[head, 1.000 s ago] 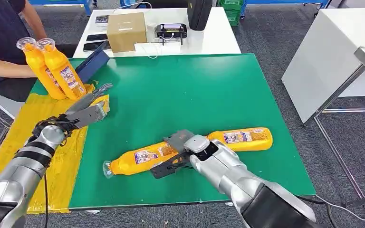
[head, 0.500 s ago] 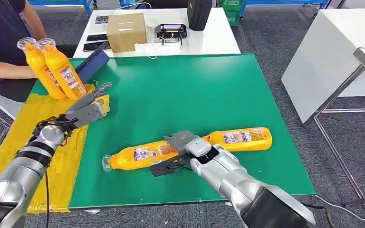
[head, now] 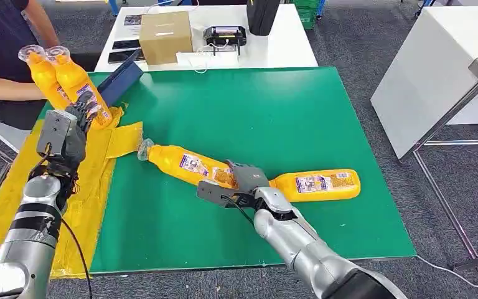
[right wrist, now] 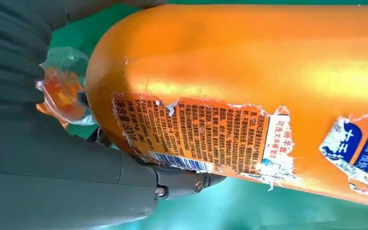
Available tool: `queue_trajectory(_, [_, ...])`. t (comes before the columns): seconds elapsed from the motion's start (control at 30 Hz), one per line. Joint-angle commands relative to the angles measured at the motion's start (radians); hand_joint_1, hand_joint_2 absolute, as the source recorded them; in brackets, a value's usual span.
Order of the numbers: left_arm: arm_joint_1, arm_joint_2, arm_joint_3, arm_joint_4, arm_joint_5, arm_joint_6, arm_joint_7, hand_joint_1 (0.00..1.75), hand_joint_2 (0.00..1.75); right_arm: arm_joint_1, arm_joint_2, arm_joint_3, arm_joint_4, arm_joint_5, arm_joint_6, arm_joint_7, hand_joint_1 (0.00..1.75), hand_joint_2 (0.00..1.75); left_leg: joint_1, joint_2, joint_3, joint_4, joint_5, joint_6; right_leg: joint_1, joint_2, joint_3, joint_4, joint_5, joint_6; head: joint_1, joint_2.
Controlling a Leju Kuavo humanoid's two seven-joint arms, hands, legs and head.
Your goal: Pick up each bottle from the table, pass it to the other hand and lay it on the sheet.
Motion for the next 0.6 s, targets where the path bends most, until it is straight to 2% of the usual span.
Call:
queue_trajectory(0.03, [-0.117,-0.067,0.349,-0.047,0.116,0.44,-0.09,0.0,0.0,-0.029,0.018,-0.073,-0.047,-0.041,0.019,0.027,1.75,1.75,0.002,-0.002,-0.002,0.004,-0.003,-0.001,0.002,0.004,-0.001,0.003,-0.002,-0.001,0.0,0.0])
queue_trajectory(0.13, [-0.138,-0.017,0.37,0.029,0.154,0.469,-0.094,0.0,0.0,-0.013,0.019,-0.085,-0.051,-0.082,-0.019,0.023,1.75,1.75,0.002,0.001,-0.001,0.002,-0.002,-0.001,0.001,0.005,-0.002,0.002,-0.002,-0.002,0.0,0.0])
queue_trajectory(0.23, [-0.115,-0.008,0.356,0.085,0.205,0.403,-0.042,0.0,0.0,0.014,0.014,-0.122,-0.079,-0.142,-0.101,-0.025,1.75,1.75,0.001,-0.002,0.0,0.0,0.0,-0.001,0.002,0.001,0.0,0.0,-0.001,-0.001,0.0,0.0])
queue_trajectory(0.3, [-0.062,-0.022,0.307,0.077,0.275,0.267,0.057,0.0,0.0,0.06,-0.003,-0.145,-0.156,-0.164,-0.202,-0.075,1.75,1.75,0.001,-0.003,0.001,-0.001,0.0,-0.001,0.002,0.001,0.001,-0.001,-0.001,-0.001,0.0,0.0])
queue_trajectory(0.43, [0.066,-0.086,0.18,-0.053,0.359,0.148,0.155,0.0,0.0,0.138,-0.024,-0.181,-0.306,-0.219,-0.258,-0.133,1.75,1.75,0.001,-0.006,0.004,-0.002,-0.001,0.0,0.001,0.0,0.005,-0.002,-0.003,0.0,0.0,0.0])
queue_trajectory(0.47, [0.104,-0.096,0.133,-0.108,0.387,0.137,0.194,0.0,1.75,0.156,-0.028,-0.181,-0.34,-0.225,-0.262,-0.141,1.75,1.75,0.0,-0.006,0.003,-0.002,-0.001,0.0,0.0,-0.001,0.004,-0.002,-0.003,0.0,0.0,0.0])
queue_trajectory(0.57, [0.119,-0.092,0.098,-0.137,0.405,0.143,0.218,0.0,1.75,0.163,-0.028,-0.177,-0.353,-0.223,-0.27,-0.144,1.75,1.75,-0.001,-0.004,-0.001,0.0,-0.001,0.0,-0.001,-0.001,0.0,-0.001,-0.002,0.0,0.0,0.0])
queue_trajectory(0.6, [0.133,-0.089,0.075,-0.158,0.44,0.105,0.225,0.0,1.75,0.169,-0.025,-0.175,-0.364,-0.23,-0.279,-0.162,1.75,1.75,0.0,-0.006,0.0,0.0,-0.002,0.0,-0.001,-0.001,0.001,-0.001,-0.003,-0.001,0.0,0.0])
